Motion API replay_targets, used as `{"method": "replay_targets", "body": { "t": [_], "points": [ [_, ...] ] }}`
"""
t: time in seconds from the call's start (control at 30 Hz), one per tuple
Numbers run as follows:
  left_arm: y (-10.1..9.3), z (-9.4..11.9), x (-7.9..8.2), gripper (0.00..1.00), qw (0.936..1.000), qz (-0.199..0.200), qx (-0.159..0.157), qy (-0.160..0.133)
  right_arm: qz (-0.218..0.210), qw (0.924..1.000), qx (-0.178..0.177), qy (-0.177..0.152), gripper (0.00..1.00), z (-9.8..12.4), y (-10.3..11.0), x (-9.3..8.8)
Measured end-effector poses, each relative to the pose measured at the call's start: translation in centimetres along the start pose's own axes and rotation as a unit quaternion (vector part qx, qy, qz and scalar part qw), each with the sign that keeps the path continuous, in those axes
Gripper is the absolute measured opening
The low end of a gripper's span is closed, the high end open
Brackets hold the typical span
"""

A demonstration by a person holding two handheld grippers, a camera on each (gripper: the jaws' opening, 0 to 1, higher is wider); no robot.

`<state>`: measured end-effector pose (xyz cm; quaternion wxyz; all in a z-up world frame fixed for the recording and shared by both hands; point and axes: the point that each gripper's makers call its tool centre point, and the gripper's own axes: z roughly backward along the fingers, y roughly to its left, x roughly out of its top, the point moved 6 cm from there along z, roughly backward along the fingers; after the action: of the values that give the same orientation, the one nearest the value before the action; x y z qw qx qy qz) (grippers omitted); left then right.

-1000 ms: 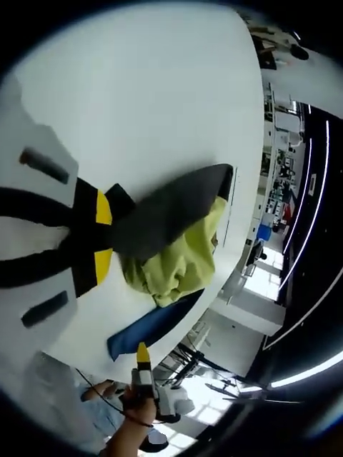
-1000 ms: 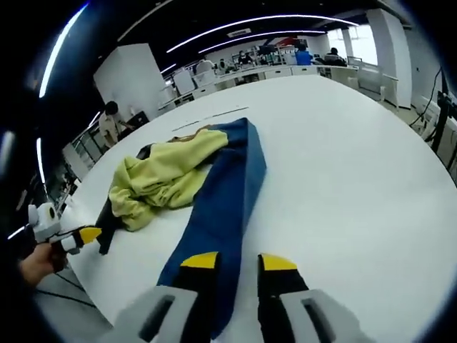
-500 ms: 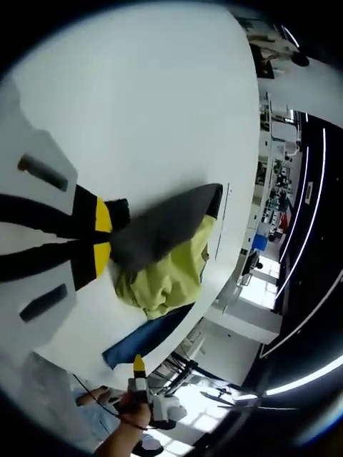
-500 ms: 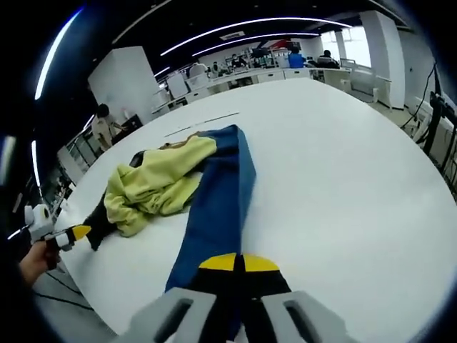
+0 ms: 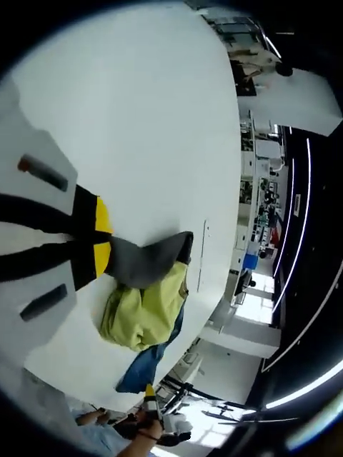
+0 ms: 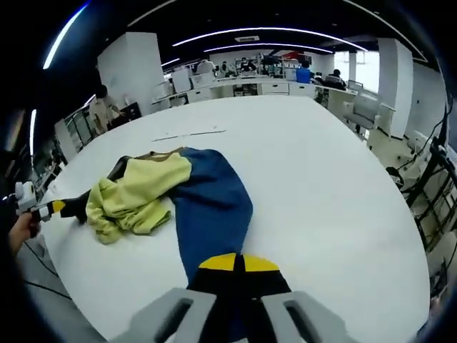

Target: Fold the garment on the visible template until the final outline fits inside the template.

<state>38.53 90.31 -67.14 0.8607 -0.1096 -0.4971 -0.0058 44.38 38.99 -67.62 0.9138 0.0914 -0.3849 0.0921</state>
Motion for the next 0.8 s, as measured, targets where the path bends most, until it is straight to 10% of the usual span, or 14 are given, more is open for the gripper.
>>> {"method": "replay_targets", "body": {
  "t": [0.8],
  "points": [
    [8.5,-2.3,0.9,0.00,0.9930,-0.021,0.102,0.056,0.028,0.9964,-0.055,0.058,0.00,-3.4,-6.7,2.6]
  ]
}}
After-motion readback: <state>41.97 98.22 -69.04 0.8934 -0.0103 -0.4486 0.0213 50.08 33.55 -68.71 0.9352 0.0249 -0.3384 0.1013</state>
